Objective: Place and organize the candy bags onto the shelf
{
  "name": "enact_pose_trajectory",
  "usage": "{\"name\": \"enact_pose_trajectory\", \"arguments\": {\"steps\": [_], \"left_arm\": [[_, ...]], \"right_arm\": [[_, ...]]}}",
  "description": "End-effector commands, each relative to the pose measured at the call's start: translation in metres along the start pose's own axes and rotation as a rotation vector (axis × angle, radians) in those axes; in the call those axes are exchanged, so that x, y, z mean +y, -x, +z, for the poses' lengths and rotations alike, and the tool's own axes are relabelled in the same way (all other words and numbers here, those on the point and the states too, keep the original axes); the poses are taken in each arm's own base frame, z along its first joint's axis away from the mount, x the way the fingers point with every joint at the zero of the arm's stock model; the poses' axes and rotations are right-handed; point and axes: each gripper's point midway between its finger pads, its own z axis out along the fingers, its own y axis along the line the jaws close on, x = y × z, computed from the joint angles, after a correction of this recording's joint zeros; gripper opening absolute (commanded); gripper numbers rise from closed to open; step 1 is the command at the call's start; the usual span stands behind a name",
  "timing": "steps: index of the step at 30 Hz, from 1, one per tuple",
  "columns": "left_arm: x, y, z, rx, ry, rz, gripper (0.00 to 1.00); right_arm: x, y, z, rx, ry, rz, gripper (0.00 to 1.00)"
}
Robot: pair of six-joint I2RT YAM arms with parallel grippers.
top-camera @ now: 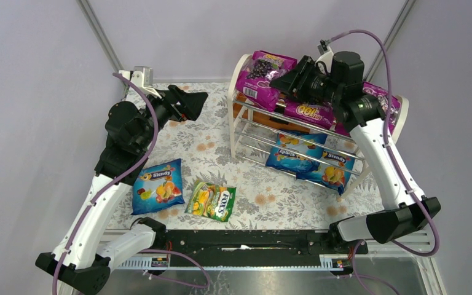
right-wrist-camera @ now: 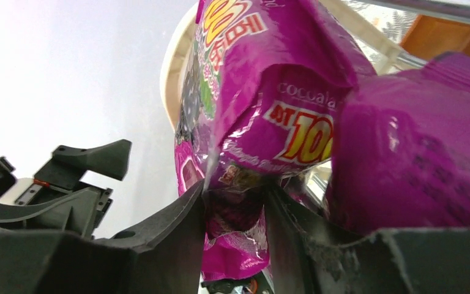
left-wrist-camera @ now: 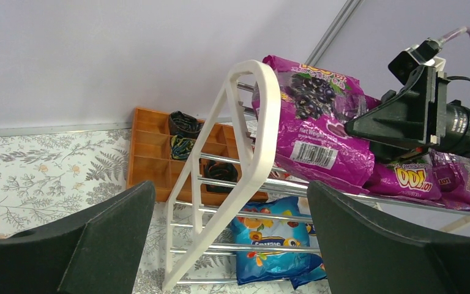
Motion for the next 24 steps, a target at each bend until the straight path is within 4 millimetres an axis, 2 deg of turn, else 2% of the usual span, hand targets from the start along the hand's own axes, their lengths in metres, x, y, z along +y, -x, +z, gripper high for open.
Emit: {"name": "enact_pose_trajectory", "arguments": {"steps": [1,4,6,10,14,20,24], "left_arm": [[-0.011,0.016,-0.001,-0.056,-0.048,0.000,0.99],[-0.011,0.014,0.000,-0.051,-0.051,-0.005,0.99],[-0.011,0.013,0.001,-0.048,-0.052,-0.006,0.99],[-0.010,0.013,0.001,-0.045,-0.053,-0.008,0.99],[-0.012,0.012,0.002,-0.042,-0.061,-0.013,0.99],[-0.011,0.012,0.002,-0.043,-0.058,-0.013,0.99],[-0.010,0.011,0.001,-0.043,-0.054,-0.009,0.99]], "right_arm": [[-0.022,0.003,-0.024,0.004,-0.167,-0.098,0.47],[-0.040,0.017,-0.028,-0.037,-0.283,-0.176,0.51],[-0.042,0.025,-0.031,-0.059,-0.318,-0.211,0.57],[-0.021,0.037,-0.038,-0.087,-0.281,-0.257,0.66],[-0.006,0.051,-0.042,-0.142,-0.254,-0.274,0.69],[-0.019,0.053,-0.018,-0.121,-0.260,-0.250,0.59],[-0.033,0.049,-0.005,-0.104,-0.282,-0.244,0.40]]}}
